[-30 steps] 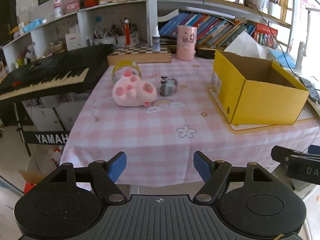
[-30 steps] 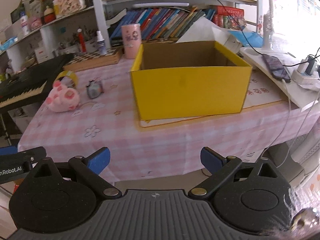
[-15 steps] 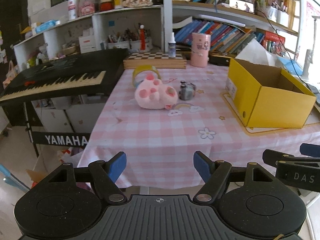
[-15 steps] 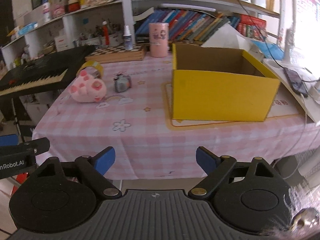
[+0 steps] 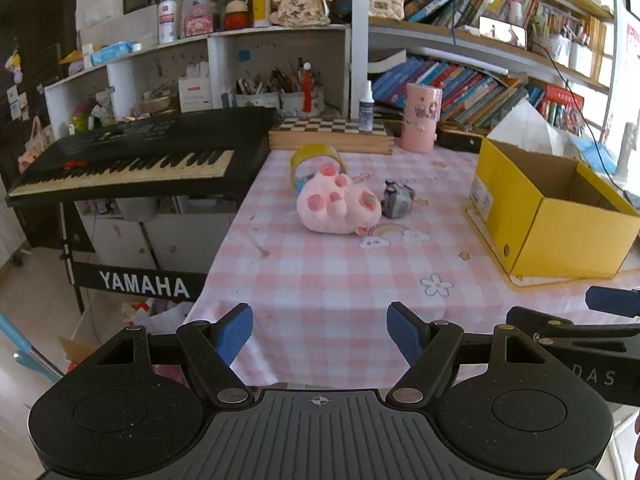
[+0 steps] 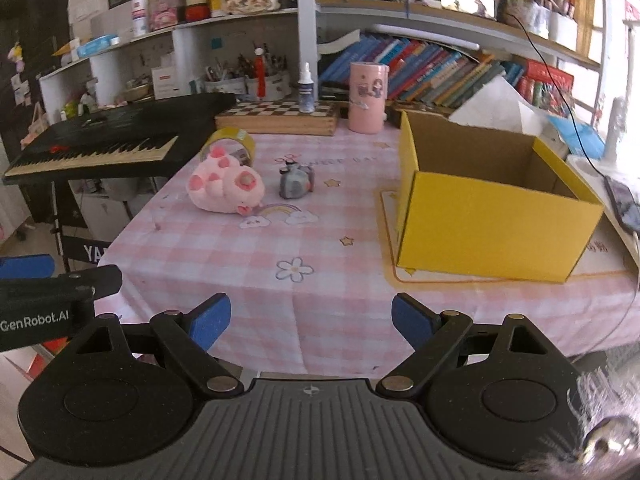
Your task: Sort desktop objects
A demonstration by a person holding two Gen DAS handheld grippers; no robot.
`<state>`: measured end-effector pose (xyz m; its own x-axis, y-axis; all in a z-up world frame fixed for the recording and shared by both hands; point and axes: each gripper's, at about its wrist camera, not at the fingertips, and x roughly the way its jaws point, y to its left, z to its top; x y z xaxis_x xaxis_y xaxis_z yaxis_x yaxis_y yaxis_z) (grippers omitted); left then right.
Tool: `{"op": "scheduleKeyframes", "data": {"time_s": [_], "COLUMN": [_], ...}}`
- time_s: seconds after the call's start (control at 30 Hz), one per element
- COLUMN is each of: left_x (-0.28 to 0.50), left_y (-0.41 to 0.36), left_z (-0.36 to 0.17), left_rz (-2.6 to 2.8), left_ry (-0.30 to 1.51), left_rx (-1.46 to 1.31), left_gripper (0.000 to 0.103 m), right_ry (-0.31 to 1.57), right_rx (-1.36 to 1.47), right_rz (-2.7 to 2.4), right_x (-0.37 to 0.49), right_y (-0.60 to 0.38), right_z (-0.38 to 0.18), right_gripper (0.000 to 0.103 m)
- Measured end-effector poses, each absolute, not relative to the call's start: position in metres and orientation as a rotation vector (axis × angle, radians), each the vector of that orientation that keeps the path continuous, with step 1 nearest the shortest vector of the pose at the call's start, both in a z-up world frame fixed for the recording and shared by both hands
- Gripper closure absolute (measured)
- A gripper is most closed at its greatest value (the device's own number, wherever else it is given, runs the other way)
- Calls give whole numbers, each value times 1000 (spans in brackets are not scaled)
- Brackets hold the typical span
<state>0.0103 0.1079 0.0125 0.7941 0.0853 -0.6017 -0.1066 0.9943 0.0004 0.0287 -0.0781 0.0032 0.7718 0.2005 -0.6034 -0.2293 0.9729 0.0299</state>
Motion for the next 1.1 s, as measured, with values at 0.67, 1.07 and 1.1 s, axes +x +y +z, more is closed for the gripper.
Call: {"op": "scheduleKeyframes", "data": {"time_s": [0.67, 1.07, 1.1], "left_x": [14, 38, 41], "left_y": [119, 108, 108], "left_z": [11, -3, -3], "left_rz": [82, 56, 61], "left_ry": [641, 698, 701], "left_rx": [-62, -54, -52], "left_gripper": [27, 26, 26], "right_ry": [624, 667, 672], "right_rx": [-72, -70, -66], "right_rz": [225, 200, 202], "right_x": [26, 47, 52], "right_y": [-65, -77, -77], "right_z": [11, -3, -4], "right_gripper": [15, 17, 17]}}
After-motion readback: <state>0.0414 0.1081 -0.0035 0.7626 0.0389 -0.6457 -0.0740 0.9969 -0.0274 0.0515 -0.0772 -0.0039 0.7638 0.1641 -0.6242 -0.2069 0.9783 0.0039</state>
